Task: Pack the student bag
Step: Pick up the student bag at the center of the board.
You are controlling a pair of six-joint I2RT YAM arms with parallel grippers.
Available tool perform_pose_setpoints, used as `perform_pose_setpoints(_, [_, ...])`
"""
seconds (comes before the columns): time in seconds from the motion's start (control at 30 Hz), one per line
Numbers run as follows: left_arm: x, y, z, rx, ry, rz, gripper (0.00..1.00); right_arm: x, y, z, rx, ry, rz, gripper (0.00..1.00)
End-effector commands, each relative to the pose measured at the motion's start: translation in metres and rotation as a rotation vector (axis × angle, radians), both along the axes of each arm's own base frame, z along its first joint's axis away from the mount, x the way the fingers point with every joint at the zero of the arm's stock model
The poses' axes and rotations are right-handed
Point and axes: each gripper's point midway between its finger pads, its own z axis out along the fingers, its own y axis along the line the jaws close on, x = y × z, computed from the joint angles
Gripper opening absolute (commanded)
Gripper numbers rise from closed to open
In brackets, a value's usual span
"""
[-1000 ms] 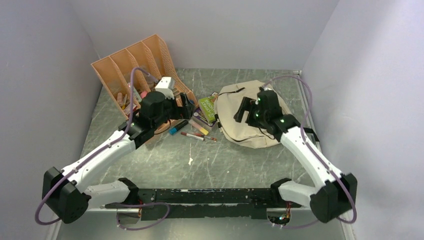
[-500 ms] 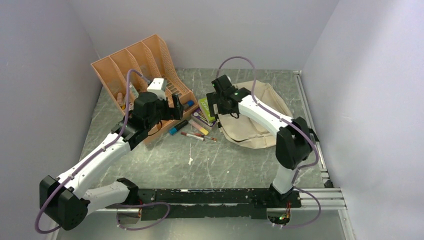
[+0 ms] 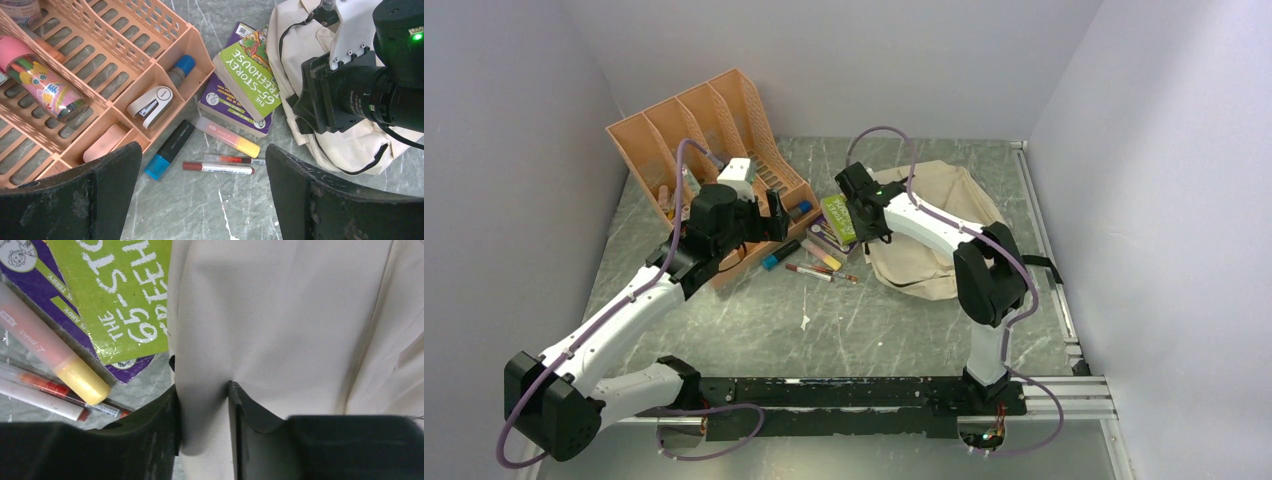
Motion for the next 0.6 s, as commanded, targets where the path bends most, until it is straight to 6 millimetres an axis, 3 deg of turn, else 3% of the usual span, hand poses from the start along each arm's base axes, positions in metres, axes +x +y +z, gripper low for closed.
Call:
perform_pose_setpoints(0.0, [0.0, -0.002, -0.004, -0.002, 0.009, -0.02, 0.98, 0.002, -0.01, 0.014, -0.005, -0.069, -0.041, 0.29])
perform_pose_setpoints(0.23, [0.0, -0.002, 0.0, -0.053, 0.001, -0.004, 0.98, -0.006, -0.023, 0.059, 0.067, -0.18, -0.098, 0.0])
perform_pose_setpoints(0.43, [-0.013, -0.038, 0.024, -0.186, -0.042, -0.203, 0.98, -0.028, -0.013, 0.106, 0.284, -0.225, -0.102, 0.0])
perform_pose_setpoints(0.57, [-0.025, -0.064, 0.05, -0.288, -0.091, -0.353, 0.98, -0.054, 0.016, 0.126, 0.507, -0.165, -0.044, 0.0])
